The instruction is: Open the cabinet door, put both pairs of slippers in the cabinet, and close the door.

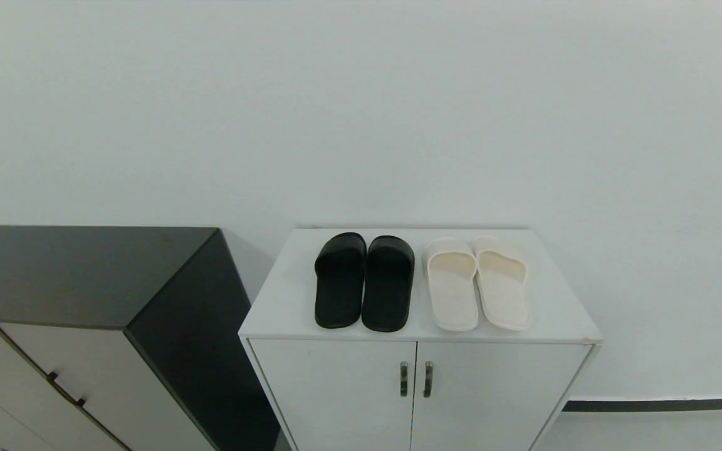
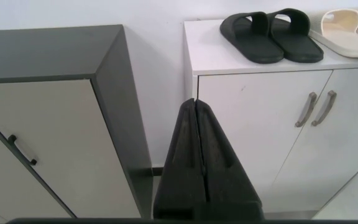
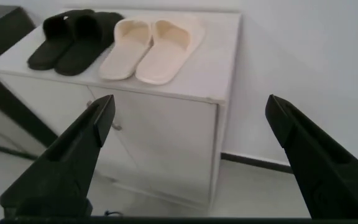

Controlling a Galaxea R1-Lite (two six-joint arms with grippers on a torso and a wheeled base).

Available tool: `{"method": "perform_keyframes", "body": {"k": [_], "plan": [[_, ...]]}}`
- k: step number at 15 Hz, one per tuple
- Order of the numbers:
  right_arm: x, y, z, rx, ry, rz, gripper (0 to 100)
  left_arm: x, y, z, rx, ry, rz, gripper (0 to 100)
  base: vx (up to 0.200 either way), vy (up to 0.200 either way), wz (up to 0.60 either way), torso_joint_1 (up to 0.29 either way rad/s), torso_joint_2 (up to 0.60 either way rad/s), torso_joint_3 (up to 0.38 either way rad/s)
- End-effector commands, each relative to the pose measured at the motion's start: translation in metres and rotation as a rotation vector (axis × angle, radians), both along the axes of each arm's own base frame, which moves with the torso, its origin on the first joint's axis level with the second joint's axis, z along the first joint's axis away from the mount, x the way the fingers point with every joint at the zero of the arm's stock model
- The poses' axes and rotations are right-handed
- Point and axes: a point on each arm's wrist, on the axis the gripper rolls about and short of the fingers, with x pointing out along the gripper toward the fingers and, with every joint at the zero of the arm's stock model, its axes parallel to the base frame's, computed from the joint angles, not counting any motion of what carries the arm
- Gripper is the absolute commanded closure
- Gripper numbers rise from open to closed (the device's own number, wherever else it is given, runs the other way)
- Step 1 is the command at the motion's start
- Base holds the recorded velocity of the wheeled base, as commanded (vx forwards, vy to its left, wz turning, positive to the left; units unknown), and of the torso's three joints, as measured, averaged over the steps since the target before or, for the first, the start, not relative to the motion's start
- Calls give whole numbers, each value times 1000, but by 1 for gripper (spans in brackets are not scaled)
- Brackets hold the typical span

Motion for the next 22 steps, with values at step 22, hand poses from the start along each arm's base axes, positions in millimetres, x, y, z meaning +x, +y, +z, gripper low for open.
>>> {"method": "perform_keyframes", "body": {"k": [22], "plan": [[266, 195, -52, -18, 98, -270, 0, 0, 0, 0, 2, 1, -2, 100, 0, 0, 0, 0, 0, 0]]}}
